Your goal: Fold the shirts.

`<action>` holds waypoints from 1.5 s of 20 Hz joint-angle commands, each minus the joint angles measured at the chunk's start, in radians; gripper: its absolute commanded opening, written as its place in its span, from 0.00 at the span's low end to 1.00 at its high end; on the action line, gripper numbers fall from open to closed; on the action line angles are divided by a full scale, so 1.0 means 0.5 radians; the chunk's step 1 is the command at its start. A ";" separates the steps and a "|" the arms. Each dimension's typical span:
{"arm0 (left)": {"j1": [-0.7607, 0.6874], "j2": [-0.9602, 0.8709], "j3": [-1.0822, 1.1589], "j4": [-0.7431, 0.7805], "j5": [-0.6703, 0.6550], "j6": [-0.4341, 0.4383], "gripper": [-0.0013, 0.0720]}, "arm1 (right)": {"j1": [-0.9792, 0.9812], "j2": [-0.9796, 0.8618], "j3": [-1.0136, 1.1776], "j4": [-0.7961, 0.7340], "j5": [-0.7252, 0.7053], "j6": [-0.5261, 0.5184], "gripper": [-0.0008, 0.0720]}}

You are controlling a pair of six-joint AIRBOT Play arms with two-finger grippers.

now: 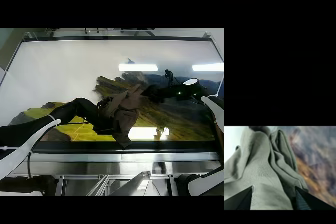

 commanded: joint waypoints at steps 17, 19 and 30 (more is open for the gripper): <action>0.858 1.124 1.194 0.108 0.777 0.185 0.04 | -0.520 1.548 0.005 1.281 0.571 -0.809 0.04; 1.170 1.399 1.362 0.108 0.755 0.270 0.04 | -0.606 2.029 0.005 1.115 0.170 -0.829 0.04; 1.256 0.803 1.604 0.178 0.865 0.564 0.04 | -0.384 1.740 -0.299 0.575 -0.242 -0.891 0.04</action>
